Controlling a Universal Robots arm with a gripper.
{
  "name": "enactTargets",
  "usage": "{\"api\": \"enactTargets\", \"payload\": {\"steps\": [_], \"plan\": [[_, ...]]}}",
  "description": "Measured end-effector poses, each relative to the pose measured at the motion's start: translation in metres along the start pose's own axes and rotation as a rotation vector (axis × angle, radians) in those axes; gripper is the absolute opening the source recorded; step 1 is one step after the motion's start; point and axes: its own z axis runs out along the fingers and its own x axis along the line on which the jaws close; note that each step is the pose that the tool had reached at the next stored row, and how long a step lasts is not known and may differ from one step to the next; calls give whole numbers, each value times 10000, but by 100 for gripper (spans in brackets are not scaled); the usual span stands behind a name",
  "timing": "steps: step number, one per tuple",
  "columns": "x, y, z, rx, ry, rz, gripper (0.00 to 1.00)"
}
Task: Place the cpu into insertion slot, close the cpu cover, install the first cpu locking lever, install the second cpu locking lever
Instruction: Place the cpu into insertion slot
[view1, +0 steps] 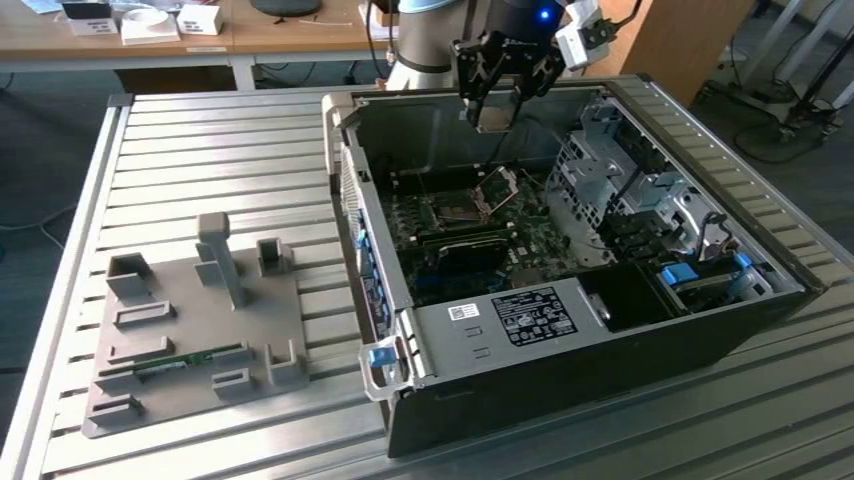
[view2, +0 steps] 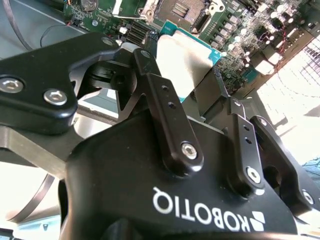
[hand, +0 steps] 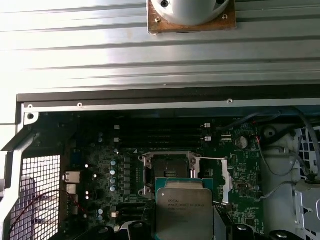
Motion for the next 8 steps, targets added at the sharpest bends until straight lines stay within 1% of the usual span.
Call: {"api": "enactTargets", "payload": {"steps": [8], "plan": [[0,-4,46,-1,-17,-2,54]]}}
